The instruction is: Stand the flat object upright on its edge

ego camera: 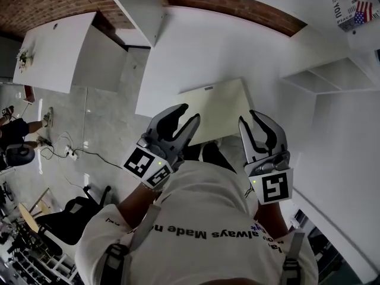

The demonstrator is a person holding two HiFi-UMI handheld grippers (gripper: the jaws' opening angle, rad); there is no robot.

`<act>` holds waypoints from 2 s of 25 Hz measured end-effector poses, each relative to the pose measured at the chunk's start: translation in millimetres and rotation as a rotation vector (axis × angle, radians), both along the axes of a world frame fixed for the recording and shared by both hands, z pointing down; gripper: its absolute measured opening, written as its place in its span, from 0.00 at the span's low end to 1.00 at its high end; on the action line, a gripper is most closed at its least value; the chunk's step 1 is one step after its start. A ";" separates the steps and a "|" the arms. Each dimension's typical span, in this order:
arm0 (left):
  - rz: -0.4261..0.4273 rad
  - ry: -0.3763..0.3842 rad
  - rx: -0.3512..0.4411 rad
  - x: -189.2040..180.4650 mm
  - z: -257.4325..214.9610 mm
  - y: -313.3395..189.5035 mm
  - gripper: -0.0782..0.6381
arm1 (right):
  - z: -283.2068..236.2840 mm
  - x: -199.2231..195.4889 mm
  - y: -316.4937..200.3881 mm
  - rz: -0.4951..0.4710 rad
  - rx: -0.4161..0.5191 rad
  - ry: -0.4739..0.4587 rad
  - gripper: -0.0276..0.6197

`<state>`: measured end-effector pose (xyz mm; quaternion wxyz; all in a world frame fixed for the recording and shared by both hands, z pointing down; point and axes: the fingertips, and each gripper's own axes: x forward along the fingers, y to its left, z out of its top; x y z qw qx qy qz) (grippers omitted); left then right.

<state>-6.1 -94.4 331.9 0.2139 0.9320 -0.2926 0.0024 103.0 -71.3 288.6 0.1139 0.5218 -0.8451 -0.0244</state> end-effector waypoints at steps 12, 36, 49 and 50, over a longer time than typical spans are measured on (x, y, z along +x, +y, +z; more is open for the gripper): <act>-0.083 0.036 -0.376 -31.1 139.3 38.7 0.47 | 124.4 -4.7 39.8 -0.123 -0.249 0.200 0.37; -0.170 0.312 -0.958 -60.4 364.4 122.8 0.64 | 337.2 -8.0 95.7 -0.376 -0.470 0.493 0.51; -0.138 0.356 -0.919 -49.0 372.9 122.6 0.55 | 395.9 4.3 98.0 -0.407 -0.417 0.669 0.51; -0.140 0.349 -0.916 -49.3 369.8 122.2 0.55 | 395.6 3.9 98.6 -0.410 -0.418 0.663 0.51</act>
